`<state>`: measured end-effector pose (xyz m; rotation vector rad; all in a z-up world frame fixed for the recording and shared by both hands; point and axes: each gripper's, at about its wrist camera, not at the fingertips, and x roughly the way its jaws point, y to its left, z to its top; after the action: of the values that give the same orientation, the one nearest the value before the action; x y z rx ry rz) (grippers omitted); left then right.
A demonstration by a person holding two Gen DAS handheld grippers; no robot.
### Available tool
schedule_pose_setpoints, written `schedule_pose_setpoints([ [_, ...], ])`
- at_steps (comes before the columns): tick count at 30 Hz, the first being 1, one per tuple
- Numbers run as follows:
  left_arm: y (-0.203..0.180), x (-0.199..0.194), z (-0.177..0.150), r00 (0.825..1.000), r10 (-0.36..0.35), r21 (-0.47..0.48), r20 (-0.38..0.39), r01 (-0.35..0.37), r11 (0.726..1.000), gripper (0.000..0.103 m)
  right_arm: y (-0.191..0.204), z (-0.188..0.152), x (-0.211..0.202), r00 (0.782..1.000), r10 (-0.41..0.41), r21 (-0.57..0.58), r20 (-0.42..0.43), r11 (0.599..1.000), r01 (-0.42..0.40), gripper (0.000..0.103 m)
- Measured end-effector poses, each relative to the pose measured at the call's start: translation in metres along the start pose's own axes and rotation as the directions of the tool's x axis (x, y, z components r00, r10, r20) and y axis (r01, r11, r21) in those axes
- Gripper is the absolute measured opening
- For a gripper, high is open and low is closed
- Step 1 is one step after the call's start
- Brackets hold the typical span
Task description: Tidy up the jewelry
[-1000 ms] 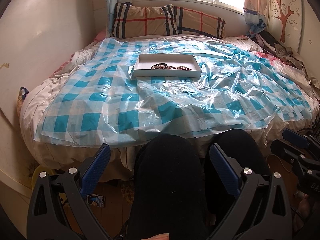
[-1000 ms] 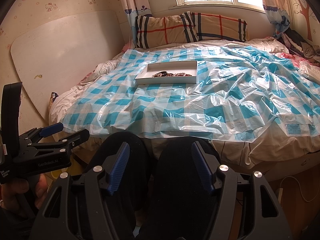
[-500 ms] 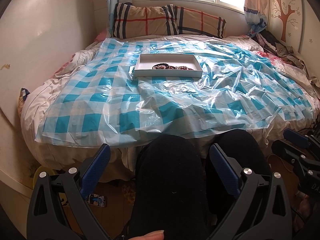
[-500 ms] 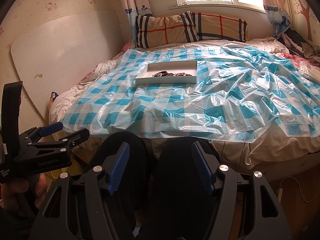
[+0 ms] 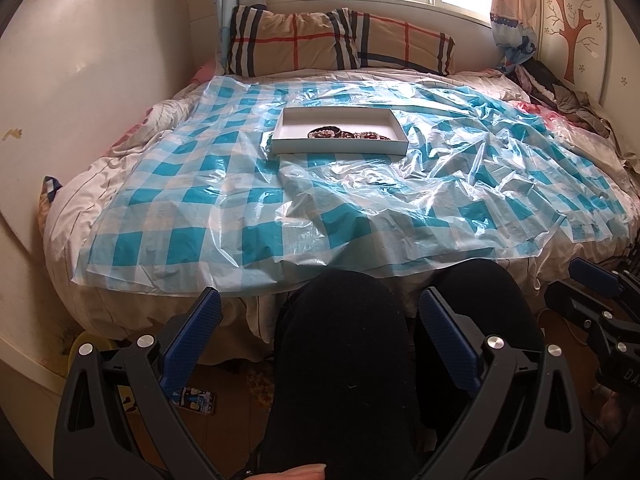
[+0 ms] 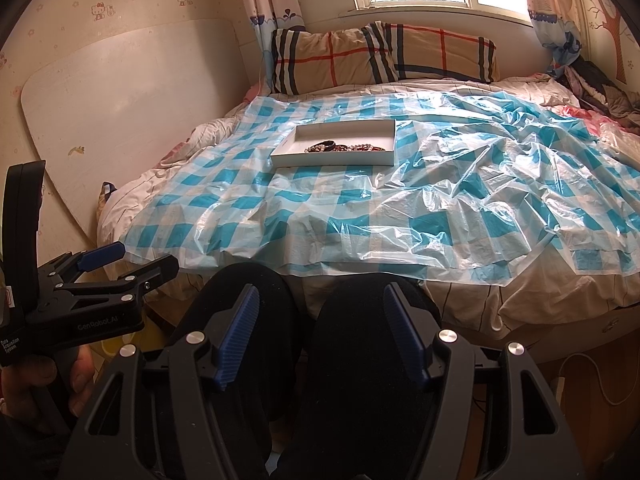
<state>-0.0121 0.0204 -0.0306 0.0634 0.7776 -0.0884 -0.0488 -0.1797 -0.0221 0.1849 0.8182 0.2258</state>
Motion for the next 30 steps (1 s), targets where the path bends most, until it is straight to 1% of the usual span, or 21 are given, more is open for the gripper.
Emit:
schedule_pose_setpoints([
  [3,0.008,0.000,-0.003,1.000,0.002,0.005,-0.003,-0.002,1.000,0.095,0.000,0.000,0.000,1.000,0.000,0.000,-0.001,1.000,0.000,0.063],
  [9,0.009,0.002,-0.002,1.000,-0.003,-0.002,-0.010,0.003,1.000,0.095,0.001,0.000,0.000,1.000,-0.001,0.001,0.000,1.000,0.001,0.064],
  [12,0.014,0.006,-0.003,0.999,-0.019,-0.018,-0.035,0.018,1.000,0.095,0.001,0.000,0.001,1.000,-0.001,0.002,-0.002,1.000,0.001,0.064],
  [14,0.016,0.010,-0.004,0.997,-0.027,-0.033,-0.065,0.025,0.999,0.095,0.000,-0.001,0.002,1.000,0.000,0.003,-0.003,1.000,0.000,0.064],
  [15,0.017,0.010,-0.006,0.998,-0.032,-0.033,-0.062,0.030,0.999,0.095,0.000,-0.001,0.001,1.000,0.000,0.004,-0.003,1.000,0.000,0.064],
  [17,0.015,0.002,-0.009,0.999,-0.042,-0.024,-0.020,0.041,0.999,0.096,0.000,-0.001,0.001,1.000,-0.001,0.004,-0.002,1.000,0.001,0.064],
  [21,0.007,-0.009,-0.006,1.000,-0.001,0.013,0.022,0.001,1.000,0.095,0.000,0.000,0.001,1.000,0.000,0.002,-0.003,1.000,0.000,0.064],
  [30,-0.007,-0.007,0.003,0.999,0.052,0.031,0.007,-0.053,0.998,0.095,-0.003,-0.003,0.001,1.000,-0.004,0.002,0.007,1.000,0.004,0.066],
])
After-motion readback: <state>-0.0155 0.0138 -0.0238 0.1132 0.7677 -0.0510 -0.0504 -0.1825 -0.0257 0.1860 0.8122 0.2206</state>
